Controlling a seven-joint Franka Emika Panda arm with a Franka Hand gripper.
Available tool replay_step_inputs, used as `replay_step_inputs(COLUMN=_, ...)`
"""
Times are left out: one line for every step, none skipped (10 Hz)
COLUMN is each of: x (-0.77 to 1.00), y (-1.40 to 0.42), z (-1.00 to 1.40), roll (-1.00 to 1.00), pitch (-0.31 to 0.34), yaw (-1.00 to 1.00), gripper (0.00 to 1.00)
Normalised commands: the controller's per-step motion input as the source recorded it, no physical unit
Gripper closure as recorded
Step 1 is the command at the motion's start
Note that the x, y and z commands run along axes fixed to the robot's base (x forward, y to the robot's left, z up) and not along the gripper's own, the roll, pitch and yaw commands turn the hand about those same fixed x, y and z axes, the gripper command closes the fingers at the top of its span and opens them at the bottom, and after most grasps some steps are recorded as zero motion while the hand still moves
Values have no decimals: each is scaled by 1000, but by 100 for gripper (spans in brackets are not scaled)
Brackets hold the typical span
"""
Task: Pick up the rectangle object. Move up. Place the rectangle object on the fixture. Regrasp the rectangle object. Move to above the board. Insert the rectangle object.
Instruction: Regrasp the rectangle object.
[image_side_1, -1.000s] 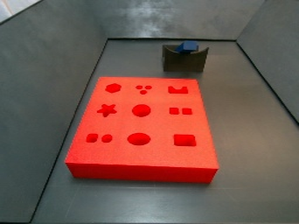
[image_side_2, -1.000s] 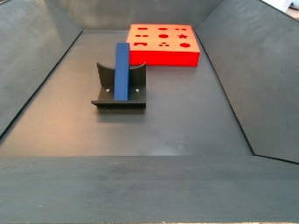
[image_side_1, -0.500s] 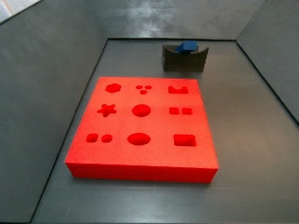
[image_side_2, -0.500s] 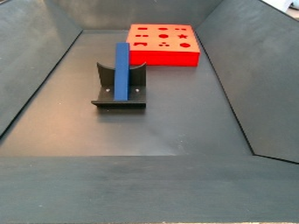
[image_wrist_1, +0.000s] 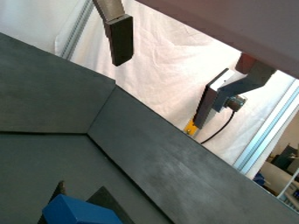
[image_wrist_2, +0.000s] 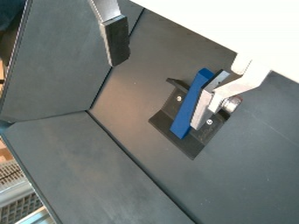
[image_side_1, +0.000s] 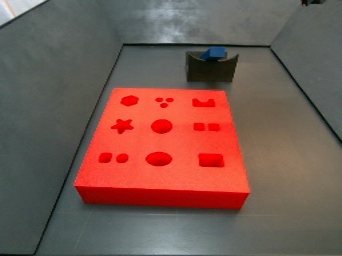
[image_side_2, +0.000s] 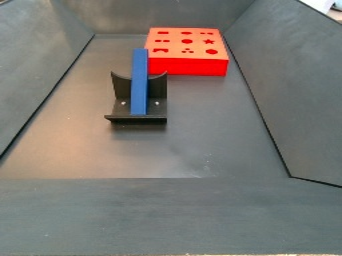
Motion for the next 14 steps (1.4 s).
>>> replay_step_inputs(x=28, y=42, z=-1000, roll=224, pitch=-10, yaw=242, gripper=0)
replay_step_inputs(x=30, y=41, z=-1000, roll=211, pitch=-35, yaw=232, gripper=0)
replay_step_inputs(x=38, y=38, z=-1000, roll=191, pitch=-70, yaw=193, gripper=0)
replay_step_inputs(x=50, y=32, z=-1000, roll=140, pitch=-111, yaw=142, gripper=0)
replay_step_inputs(x=58, y=30, z=-1000, roll=109, pitch=-133, yaw=105, gripper=0)
replay_step_inputs(x=65, y=30, z=-1000, roll=88, pitch=-143, yaw=67, gripper=0)
replay_step_inputs(x=71, y=25, z=-1000, roll=74, pitch=-141, yaw=16, gripper=0)
replay_step_inputs(x=75, y=25, z=-1000, roll=72, pitch=-138, yaw=-4, gripper=0)
replay_step_inputs(x=80, y=23, z=-1000, roll=67, pitch=-119, yaw=-35, gripper=0)
replay_step_inputs(x=84, y=22, z=-1000, roll=65, pitch=-100, yaw=-52, gripper=0)
replay_step_inputs(x=89, y=17, z=-990, roll=66, pitch=-71, yaw=-64, gripper=0)
replay_step_inputs(x=85, y=12, z=-879, roll=62, pitch=-55, yaw=-62, gripper=0)
replay_step_inputs(x=76, y=4, z=-662, roll=61, pitch=-22, yaw=-58, gripper=0)
replay_step_inputs(x=72, y=1, z=-503, roll=64, pitch=3, yaw=-47, gripper=0)
